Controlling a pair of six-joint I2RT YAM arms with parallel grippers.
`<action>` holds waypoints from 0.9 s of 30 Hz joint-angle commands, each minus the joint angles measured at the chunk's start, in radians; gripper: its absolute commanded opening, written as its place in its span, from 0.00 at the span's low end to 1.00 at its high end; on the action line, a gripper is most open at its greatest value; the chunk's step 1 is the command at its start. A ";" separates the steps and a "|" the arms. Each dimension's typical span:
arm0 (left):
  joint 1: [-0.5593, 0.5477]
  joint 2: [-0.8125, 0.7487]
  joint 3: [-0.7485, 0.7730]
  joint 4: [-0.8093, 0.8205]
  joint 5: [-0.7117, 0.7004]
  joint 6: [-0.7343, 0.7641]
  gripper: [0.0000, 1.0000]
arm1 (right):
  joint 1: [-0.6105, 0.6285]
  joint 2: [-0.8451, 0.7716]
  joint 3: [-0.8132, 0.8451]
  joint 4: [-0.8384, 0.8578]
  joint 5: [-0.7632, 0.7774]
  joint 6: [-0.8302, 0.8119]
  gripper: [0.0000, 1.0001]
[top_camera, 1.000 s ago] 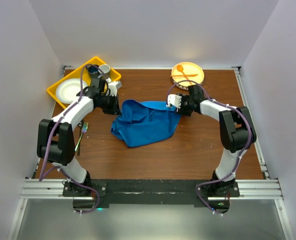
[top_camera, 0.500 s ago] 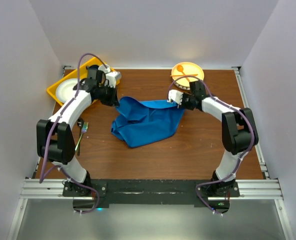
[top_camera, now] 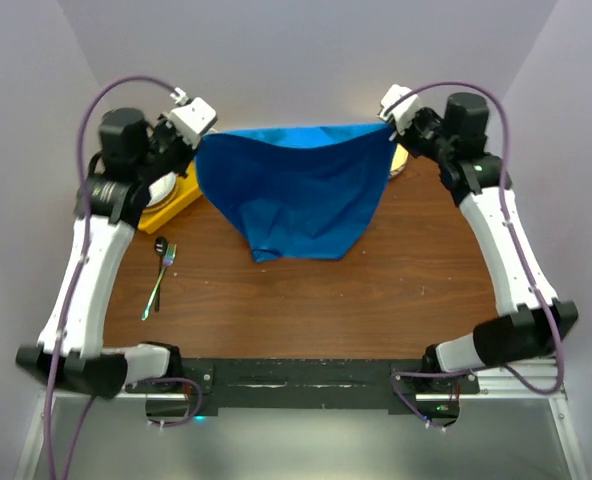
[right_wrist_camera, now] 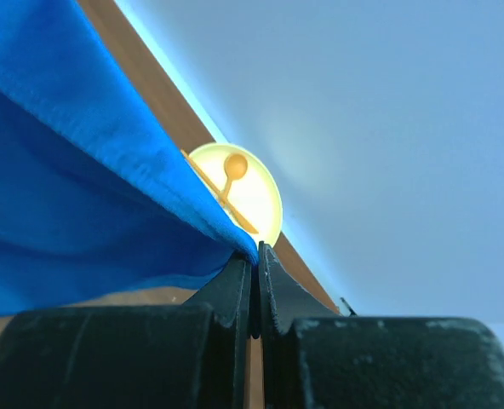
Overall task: Fold the napkin into a case and place the utensils inside
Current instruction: Flatten out the crumpled napkin at the center of the board.
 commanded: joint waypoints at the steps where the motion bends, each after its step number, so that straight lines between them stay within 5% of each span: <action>1: 0.008 -0.267 -0.115 0.096 0.063 0.170 0.00 | 0.005 -0.154 0.049 -0.135 -0.055 0.103 0.00; 7: 0.008 -0.496 -0.171 0.141 0.155 0.144 0.00 | 0.007 -0.414 0.044 -0.256 -0.077 0.093 0.00; 13: 0.008 -0.548 -0.059 0.093 0.167 0.078 0.00 | 0.007 -0.585 0.100 -0.345 -0.111 0.128 0.00; 21: 0.008 -0.388 0.148 0.003 0.117 0.006 0.00 | 0.007 -0.486 0.206 -0.344 -0.013 0.166 0.00; 27: 0.008 -0.227 0.076 0.000 0.054 0.009 0.00 | 0.007 -0.348 0.092 -0.223 0.007 0.176 0.00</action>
